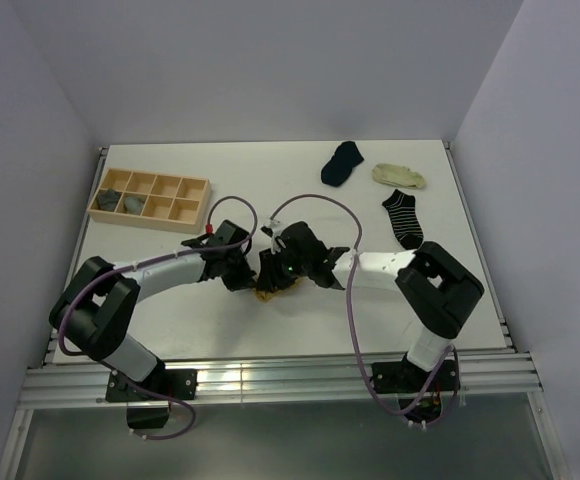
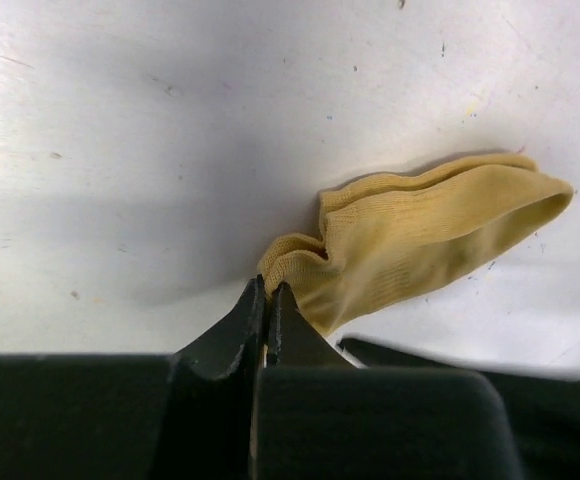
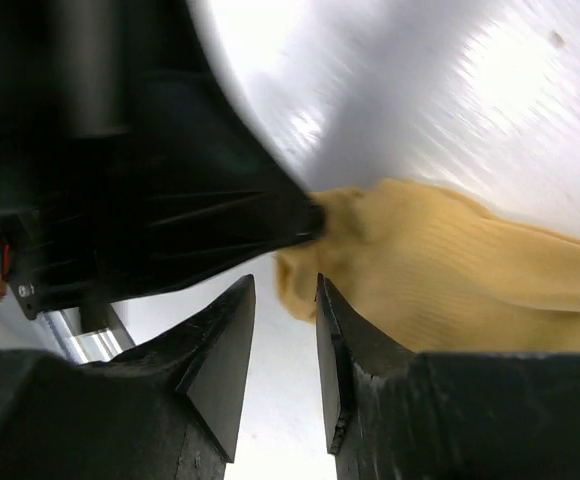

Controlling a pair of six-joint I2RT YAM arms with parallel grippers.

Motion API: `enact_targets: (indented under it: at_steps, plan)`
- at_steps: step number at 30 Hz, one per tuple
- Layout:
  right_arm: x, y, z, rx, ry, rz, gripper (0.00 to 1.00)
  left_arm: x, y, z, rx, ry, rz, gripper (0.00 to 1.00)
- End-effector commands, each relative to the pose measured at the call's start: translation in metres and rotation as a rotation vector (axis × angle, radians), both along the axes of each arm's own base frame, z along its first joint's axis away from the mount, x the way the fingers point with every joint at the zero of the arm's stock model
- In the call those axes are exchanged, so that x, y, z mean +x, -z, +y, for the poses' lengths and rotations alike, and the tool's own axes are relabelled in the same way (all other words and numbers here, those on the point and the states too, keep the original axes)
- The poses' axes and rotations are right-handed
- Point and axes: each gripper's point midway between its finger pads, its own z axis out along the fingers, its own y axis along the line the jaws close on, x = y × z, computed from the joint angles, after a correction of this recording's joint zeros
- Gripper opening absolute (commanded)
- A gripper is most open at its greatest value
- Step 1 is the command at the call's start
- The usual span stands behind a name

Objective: Roll the socks
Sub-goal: Roll the sock at the center of the board.

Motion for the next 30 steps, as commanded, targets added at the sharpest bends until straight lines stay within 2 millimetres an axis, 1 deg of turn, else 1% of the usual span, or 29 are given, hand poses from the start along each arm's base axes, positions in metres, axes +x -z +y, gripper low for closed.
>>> enact_targets:
  at_steps: [1, 3, 4, 5, 6, 8, 10, 11, 12, 13, 21, 30]
  plan:
    - [0.010, -0.014, 0.003, -0.025, 0.043, -0.178, 0.39, 0.006, -0.004, 0.010, 0.071, -0.004, 0.016, 0.00]
    - [0.005, -0.010, 0.007, -0.041, 0.037, -0.215, 0.39, 0.010, -0.008, 0.009, 0.072, -0.004, 0.014, 0.00]
    - [0.005, -0.009, 0.008, -0.050, 0.040, -0.230, 0.40, 0.008, -0.008, 0.011, 0.080, -0.002, 0.024, 0.00]
    - [0.000, -0.006, 0.011, -0.057, 0.025, -0.247, 0.40, 0.009, -0.009, 0.011, 0.083, -0.001, 0.026, 0.00]
    - [0.002, -0.003, 0.012, -0.070, 0.040, -0.272, 0.40, 0.011, -0.010, 0.010, 0.085, 0.000, 0.026, 0.00]
    - [-0.003, 0.001, 0.016, -0.077, 0.031, -0.295, 0.41, 0.012, -0.011, 0.012, 0.092, -0.003, 0.035, 0.00]
    - [-0.002, 0.004, 0.016, -0.096, 0.043, -0.324, 0.42, 0.013, -0.011, 0.013, 0.097, -0.004, 0.041, 0.00]
    - [-0.003, 0.008, 0.015, -0.111, 0.043, -0.334, 0.42, 0.012, -0.010, 0.013, 0.101, -0.004, 0.047, 0.00]
    - [-0.005, 0.008, 0.018, -0.111, 0.035, -0.347, 0.42, 0.012, -0.009, 0.014, 0.103, -0.006, 0.049, 0.00]
    - [-0.001, 0.009, 0.016, -0.127, 0.055, -0.366, 0.42, 0.012, -0.009, 0.014, 0.105, -0.005, 0.052, 0.00]
    - [0.001, 0.009, 0.020, -0.159, 0.063, -0.446, 0.43, 0.014, -0.009, 0.015, 0.113, -0.010, 0.065, 0.00]
    - [-0.015, 0.011, 0.035, -0.177, -0.001, -0.497, 0.43, 0.015, -0.008, 0.011, 0.097, -0.021, 0.084, 0.00]
